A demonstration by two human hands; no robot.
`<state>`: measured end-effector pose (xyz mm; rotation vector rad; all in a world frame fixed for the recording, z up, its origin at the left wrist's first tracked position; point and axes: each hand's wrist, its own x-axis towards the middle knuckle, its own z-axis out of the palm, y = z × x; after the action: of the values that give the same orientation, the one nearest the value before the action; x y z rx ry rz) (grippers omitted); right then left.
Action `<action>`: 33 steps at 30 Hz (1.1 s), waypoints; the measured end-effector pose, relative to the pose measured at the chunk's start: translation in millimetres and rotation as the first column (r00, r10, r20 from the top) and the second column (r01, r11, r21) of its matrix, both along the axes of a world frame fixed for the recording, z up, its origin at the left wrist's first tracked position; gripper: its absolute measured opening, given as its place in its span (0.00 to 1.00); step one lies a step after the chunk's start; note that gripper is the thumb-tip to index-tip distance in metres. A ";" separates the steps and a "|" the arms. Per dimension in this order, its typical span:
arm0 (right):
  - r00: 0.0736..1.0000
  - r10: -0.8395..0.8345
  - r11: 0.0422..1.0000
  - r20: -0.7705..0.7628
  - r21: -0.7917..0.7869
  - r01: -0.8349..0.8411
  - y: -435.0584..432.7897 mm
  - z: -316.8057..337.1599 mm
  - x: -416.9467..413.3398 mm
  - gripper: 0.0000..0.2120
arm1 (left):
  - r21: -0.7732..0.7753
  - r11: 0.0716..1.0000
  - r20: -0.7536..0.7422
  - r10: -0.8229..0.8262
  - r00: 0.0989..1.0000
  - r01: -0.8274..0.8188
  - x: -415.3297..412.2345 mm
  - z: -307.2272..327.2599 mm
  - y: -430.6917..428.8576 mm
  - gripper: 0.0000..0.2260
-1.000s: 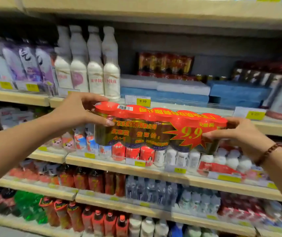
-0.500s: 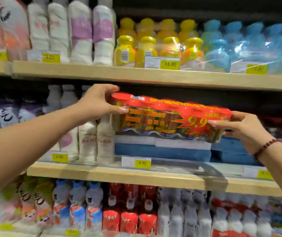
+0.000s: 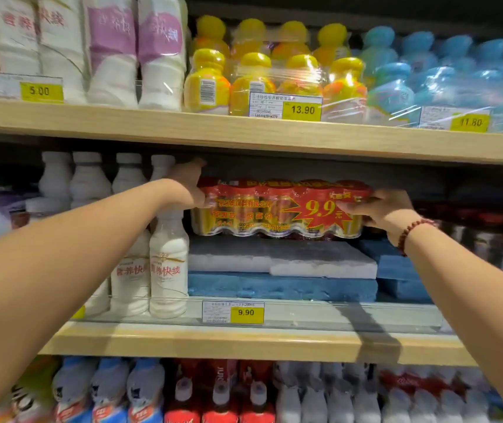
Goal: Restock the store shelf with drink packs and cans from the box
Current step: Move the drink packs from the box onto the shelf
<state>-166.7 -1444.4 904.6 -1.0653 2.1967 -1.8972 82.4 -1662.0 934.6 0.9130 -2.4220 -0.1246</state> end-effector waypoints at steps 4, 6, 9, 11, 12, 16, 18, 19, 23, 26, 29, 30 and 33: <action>1.000 0.004 1.000 -0.024 -0.006 -0.004 -13.2 -13.5 -9.1 0.25 | 0.035 0.999 0.005 0.013 1.000 -0.013 -8.6 2.7 -8.2 0.39; 1.000 0.021 0.999 -0.020 -0.041 -0.022 -19.0 -21.0 -12.4 0.24 | 0.033 0.999 0.026 0.025 0.999 -0.026 -15.2 2.9 -11.7 0.39; 0.999 0.035 0.996 0.008 -0.085 -0.034 -29.4 -29.6 -18.7 0.26 | 0.031 0.998 0.055 0.045 0.998 -0.046 -26.7 1.1 -16.0 0.39; 0.999 0.042 0.995 0.027 -0.094 -0.040 -35.9 -33.6 -23.8 0.26 | 0.040 0.998 0.066 0.043 0.997 -0.046 -32.4 -0.2 -19.1 0.39; 0.998 0.049 0.994 0.032 -0.095 -0.046 -38.5 -35.1 -26.0 0.27 | 0.045 0.998 0.076 0.044 0.996 -0.047 -34.9 -1.3 -20.6 0.40; 0.997 0.060 0.994 0.039 -0.093 -0.056 -43.4 -38.2 -32.4 0.24 | 0.045 0.998 0.148 0.043 0.988 -0.050 -40.6 -3.2 -25.0 0.40; 0.997 0.068 0.996 0.035 -0.067 -0.065 -46.3 -41.1 -34.3 0.22 | 0.066 0.996 0.208 0.040 0.977 -0.055 -42.2 -3.1 -26.1 0.40; 0.997 0.070 0.996 0.036 -0.057 -0.068 -47.3 -43.6 -34.5 0.22 | 0.077 0.995 0.241 0.036 0.970 -0.056 -42.0 -4.0 -25.7 0.39; 0.995 0.073 0.997 0.064 -0.042 -0.070 -52.4 -48.3 -39.1 0.21 | 0.052 0.997 0.296 0.035 0.954 -0.053 -40.9 -7.2 -26.1 0.35; 0.997 0.064 0.998 0.048 -0.009 -0.064 -55.3 -50.7 -40.8 0.23 | 0.050 0.997 0.324 0.039 0.945 -0.058 -41.9 -7.2 -23.0 0.30; 0.999 0.040 0.998 -0.005 0.054 -0.040 -53.0 -52.5 -37.3 0.25 | -0.036 0.996 0.354 0.093 0.931 -0.086 -42.9 -6.2 -15.6 0.22; 0.999 0.025 0.997 -0.020 0.073 -0.024 -51.6 -53.1 -36.6 0.26 | -0.080 0.992 0.351 0.119 0.929 -0.097 -42.5 -6.6 -11.7 0.21; 1.000 -0.019 0.995 -0.024 0.095 0.021 -41.7 -51.4 -32.8 0.27 | -0.188 0.974 0.305 0.179 0.935 -0.125 -38.5 -9.7 -1.3 0.17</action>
<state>-199.5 -1486.1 853.2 -1.0587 2.2925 -1.7759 43.9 -1663.3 924.9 1.1108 -2.5922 0.3031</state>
